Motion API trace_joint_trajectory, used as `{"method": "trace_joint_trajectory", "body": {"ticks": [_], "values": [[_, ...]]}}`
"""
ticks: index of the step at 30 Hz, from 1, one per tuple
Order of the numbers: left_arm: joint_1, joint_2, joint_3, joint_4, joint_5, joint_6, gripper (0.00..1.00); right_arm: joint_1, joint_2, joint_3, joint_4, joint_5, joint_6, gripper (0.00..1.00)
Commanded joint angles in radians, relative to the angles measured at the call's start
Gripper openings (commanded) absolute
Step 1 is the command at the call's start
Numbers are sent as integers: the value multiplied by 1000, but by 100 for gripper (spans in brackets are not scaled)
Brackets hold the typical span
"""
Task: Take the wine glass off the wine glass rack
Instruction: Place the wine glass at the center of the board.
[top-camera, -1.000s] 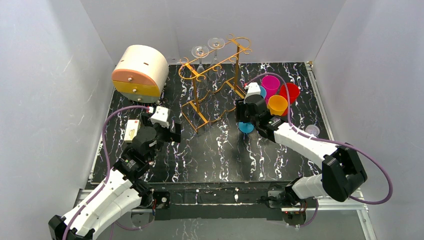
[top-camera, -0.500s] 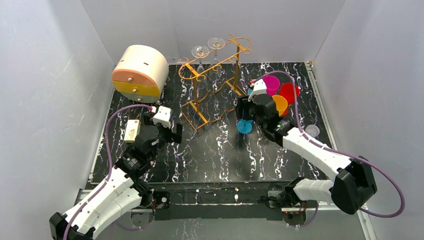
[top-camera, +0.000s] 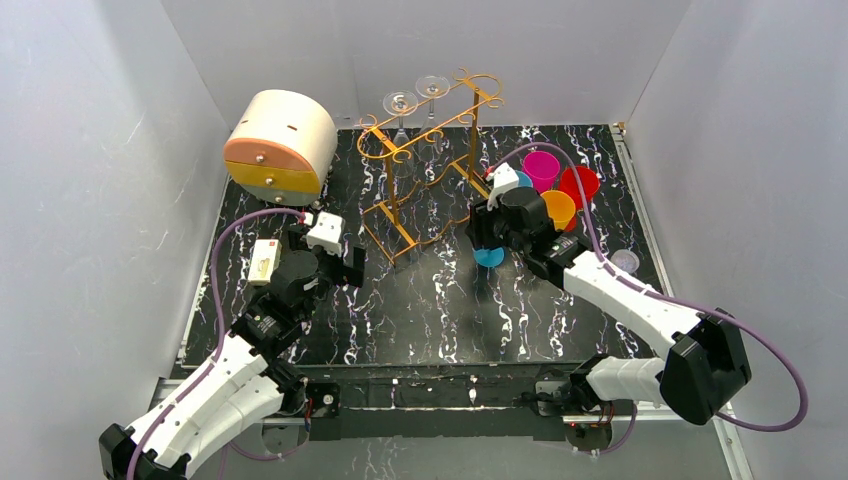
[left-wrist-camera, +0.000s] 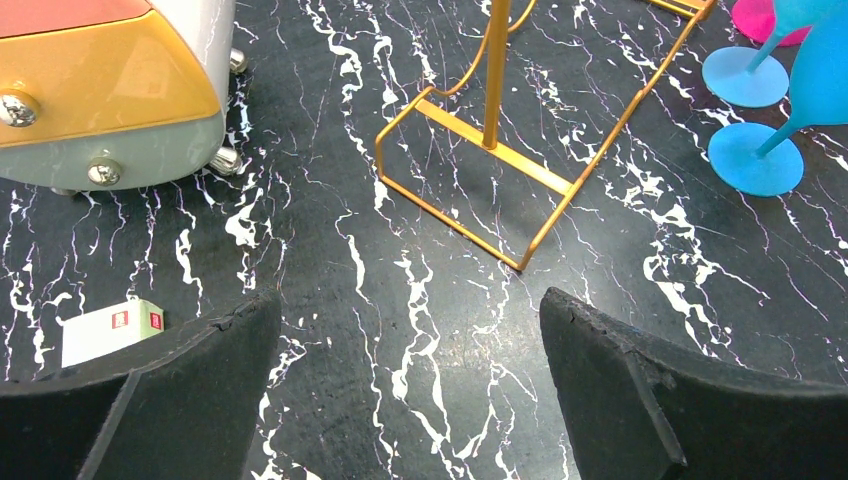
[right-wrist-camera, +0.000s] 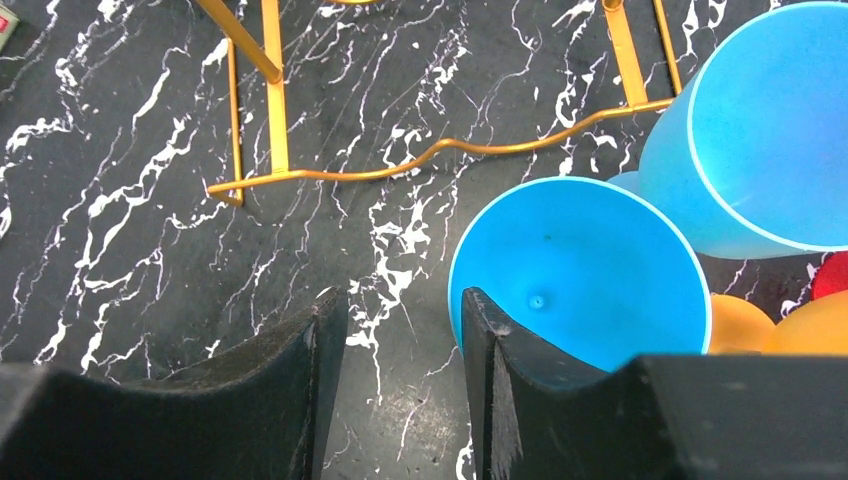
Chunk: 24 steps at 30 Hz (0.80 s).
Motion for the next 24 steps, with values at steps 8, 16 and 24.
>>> {"method": "trace_joint_trajectory", "body": {"ticks": [8, 16, 24], "values": [[3, 17, 30, -5, 8, -3, 98, 1, 49, 43, -4, 102, -7, 35], [3, 55, 55, -33, 25, -2, 98, 1, 49, 9, 76, 125, 18, 21], [3, 40, 51, -34, 21, 2, 98, 1, 49, -17, 130, 182, 15, 10]]}}
